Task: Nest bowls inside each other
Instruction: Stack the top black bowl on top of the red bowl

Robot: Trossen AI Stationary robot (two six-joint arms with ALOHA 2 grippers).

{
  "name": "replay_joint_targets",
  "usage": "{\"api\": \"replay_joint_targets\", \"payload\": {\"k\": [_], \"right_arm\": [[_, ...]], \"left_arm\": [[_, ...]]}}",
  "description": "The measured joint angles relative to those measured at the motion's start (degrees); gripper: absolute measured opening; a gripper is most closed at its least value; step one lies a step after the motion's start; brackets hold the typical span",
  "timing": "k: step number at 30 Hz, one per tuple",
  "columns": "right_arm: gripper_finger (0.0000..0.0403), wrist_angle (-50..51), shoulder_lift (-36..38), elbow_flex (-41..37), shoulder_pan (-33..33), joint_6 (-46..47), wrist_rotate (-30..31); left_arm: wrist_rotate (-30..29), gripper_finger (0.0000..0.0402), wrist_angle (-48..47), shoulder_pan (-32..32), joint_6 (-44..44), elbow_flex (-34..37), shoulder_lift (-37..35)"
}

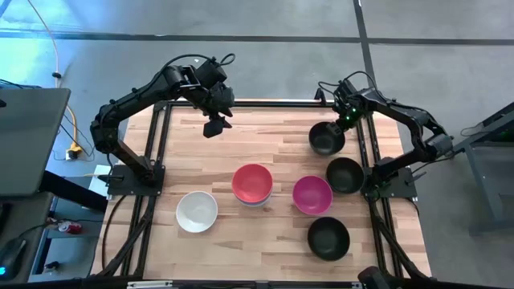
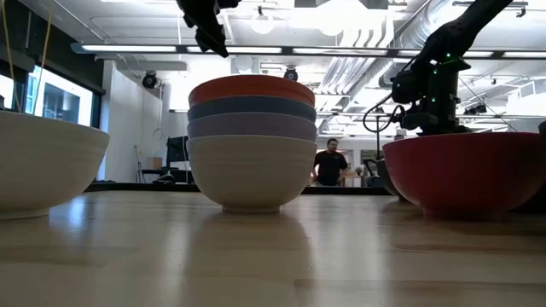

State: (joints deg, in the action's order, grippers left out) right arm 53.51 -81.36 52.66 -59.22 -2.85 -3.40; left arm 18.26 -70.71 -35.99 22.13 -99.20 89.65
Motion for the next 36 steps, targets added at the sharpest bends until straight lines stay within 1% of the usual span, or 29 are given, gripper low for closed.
{"api": "replay_joint_targets", "payload": {"k": [8,12,18,24,28,34,36], "right_arm": [[0.0001,-0.6,0.0,0.1,0.0,1.0,0.2],[0.0001,1.4,0.0,2.1,0.0,1.6,0.2],[0.0000,8.0,0.0,8.4,0.1,3.1,0.2],[0.0000,12.2,0.0,15.6,2.7,5.5,-0.1],[0.0000,12.4,0.0,20.5,5.2,6.8,-1.7],[0.0000,15.2,0.0,27.7,8.9,10.1,-1.9],[0.0000,17.1,0.0,29.8,10.0,11.8,-2.9]], "left_arm": [[0.0,0.0200,-0.3,0.0,0.6,0.0,0.0],[-0.2,0.0200,-1.0,-0.5,1.0,0.0,0.0],[-0.5,0.0200,-4.9,-2.3,1.7,0.0,0.0],[0.0,0.0200,-7.1,-4.9,4.1,0.0,-0.6],[3.3,0.0200,-6.7,-7.3,5.7,0.0,-3.0],[3.5,0.0200,-6.5,-11.1,6.0,0.0,-8.5],[3.5,0.0200,-6.5,-12.5,6.2,0.0,-10.5]]}}
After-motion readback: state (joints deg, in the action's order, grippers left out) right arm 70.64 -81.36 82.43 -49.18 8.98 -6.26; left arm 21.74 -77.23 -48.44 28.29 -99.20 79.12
